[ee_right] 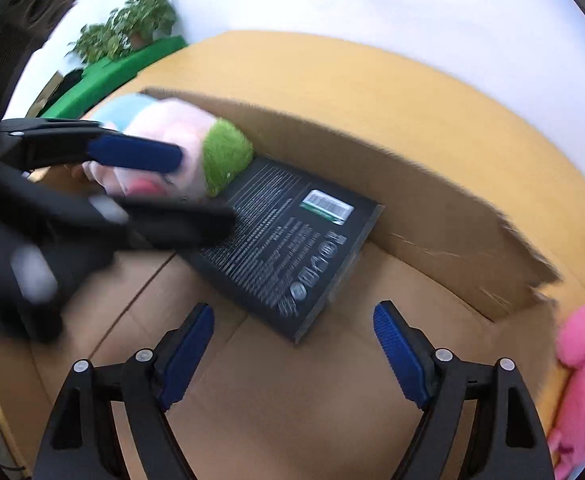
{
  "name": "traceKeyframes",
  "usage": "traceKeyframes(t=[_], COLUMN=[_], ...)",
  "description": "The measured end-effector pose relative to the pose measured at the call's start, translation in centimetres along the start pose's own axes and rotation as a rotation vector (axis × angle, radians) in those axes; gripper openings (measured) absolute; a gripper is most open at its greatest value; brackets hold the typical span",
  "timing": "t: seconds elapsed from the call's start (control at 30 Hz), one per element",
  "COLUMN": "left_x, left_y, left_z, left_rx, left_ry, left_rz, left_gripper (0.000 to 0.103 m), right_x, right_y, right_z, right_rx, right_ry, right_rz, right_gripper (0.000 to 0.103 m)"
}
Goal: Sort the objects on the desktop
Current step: 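Raise the right tool away from the box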
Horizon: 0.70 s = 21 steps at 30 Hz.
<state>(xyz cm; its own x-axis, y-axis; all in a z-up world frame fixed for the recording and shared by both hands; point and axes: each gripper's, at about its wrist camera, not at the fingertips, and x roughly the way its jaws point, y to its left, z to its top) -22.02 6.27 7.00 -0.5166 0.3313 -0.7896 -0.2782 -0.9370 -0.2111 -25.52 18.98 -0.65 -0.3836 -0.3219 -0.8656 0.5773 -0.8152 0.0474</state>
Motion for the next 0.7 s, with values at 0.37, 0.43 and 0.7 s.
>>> traceKeyframes(t=[0.37,0.43,0.7], left_x=[-16.3,-15.8,-12.7], left_y=[2.4,2.3,4.4], left_z=[-11.2,-12.9,-18.7], left_rx=[0.038,0.035,-0.098], left_ry=[-0.300,-0.263,-0.123], left_rz=[0.205,0.224,0.278], left_gripper=[0.080,0.080,0.080], right_x=[-11.3,-12.0,-11.3], right_y=[5.4,6.0,8.4], right_z=[-9.5,-11.8,-18.5], right_rx=[0.143,0.166,0.220], right_ry=[-0.182,-0.198,-0.120], right_rz=[0.024,0.012,-0.060], right_gripper=[0.102,0.102,0.099])
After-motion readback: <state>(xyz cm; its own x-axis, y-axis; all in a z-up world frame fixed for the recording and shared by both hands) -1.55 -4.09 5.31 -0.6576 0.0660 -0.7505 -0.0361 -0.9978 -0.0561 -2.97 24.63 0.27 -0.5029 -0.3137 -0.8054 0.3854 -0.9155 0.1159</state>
